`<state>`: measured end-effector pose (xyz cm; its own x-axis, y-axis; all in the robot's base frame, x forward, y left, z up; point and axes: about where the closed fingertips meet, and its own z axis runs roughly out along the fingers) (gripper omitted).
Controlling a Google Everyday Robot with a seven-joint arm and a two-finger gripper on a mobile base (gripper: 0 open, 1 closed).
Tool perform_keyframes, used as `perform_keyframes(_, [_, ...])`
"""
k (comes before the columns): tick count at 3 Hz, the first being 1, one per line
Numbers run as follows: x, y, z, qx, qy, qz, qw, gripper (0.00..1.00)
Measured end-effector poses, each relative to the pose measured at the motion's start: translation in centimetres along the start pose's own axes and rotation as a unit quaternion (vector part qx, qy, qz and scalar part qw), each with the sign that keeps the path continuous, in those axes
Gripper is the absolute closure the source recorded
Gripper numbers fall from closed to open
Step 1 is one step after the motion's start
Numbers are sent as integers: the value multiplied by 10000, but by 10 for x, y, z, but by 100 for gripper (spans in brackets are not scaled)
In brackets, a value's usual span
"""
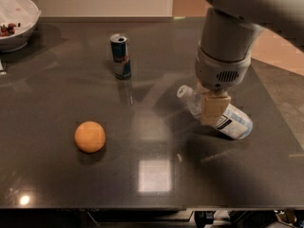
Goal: Knock blue plastic bottle over
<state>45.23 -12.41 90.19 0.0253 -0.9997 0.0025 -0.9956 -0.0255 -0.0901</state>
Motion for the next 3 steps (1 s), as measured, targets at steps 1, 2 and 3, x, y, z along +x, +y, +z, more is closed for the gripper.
perform_keyframes(1, [-4,7,8,-142,-255,69,9995,14])
perform_keyframes(2, [-8,15,17,-282,-435,101,9986,0])
perform_keyframes(3, [-10,22,26,-409,-547,131,9976,0])
